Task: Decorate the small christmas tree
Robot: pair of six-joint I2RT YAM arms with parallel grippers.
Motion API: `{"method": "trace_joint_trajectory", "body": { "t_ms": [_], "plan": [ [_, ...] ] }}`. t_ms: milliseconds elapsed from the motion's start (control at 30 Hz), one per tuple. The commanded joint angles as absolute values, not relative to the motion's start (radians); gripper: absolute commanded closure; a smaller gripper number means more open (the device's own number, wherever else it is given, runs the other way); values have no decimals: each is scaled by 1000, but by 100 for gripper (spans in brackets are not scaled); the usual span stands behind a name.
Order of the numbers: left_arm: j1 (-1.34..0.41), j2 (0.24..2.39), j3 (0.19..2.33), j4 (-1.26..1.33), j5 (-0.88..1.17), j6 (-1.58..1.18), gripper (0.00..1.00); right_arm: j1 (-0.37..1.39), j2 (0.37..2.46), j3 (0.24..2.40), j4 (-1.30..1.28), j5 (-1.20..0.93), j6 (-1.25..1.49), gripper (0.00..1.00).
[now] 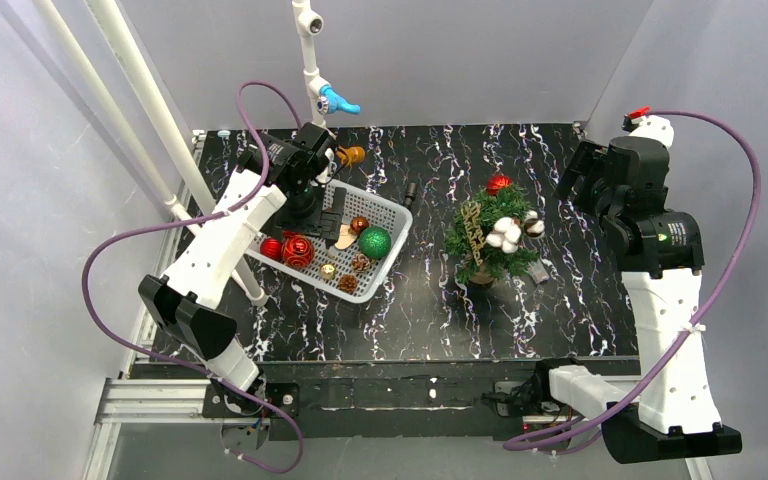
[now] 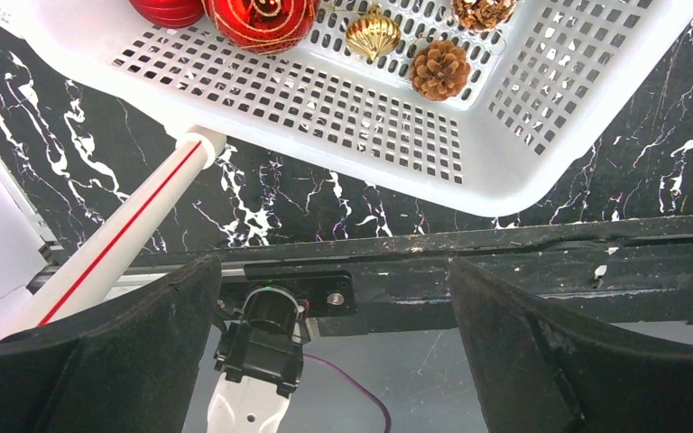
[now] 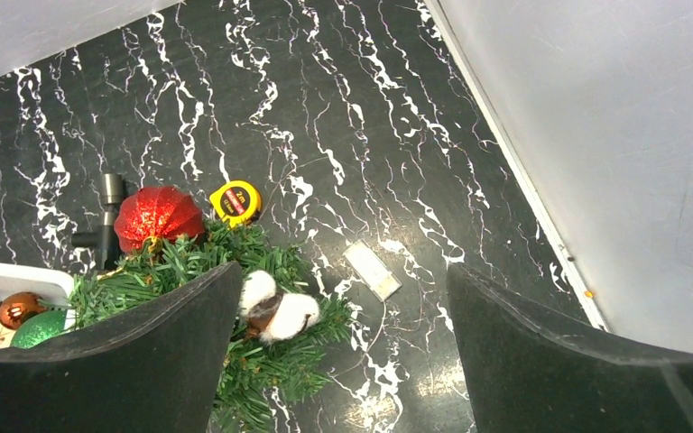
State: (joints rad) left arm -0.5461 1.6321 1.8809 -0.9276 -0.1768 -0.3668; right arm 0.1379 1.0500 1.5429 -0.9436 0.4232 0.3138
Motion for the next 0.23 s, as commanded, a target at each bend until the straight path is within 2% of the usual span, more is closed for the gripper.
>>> {"method": "trace_joint_trajectory", "body": {
  "t_ms": [0, 200],
  "plan": [
    [-533, 1601, 1856, -1021, -198, -365, 1, 140, 1054, 1577, -927, 416, 312, 8],
    [-531, 1550, 1805, -954, -175, -361, 1, 140, 1048, 1561, -917, 398, 310, 8]
  ]
}}
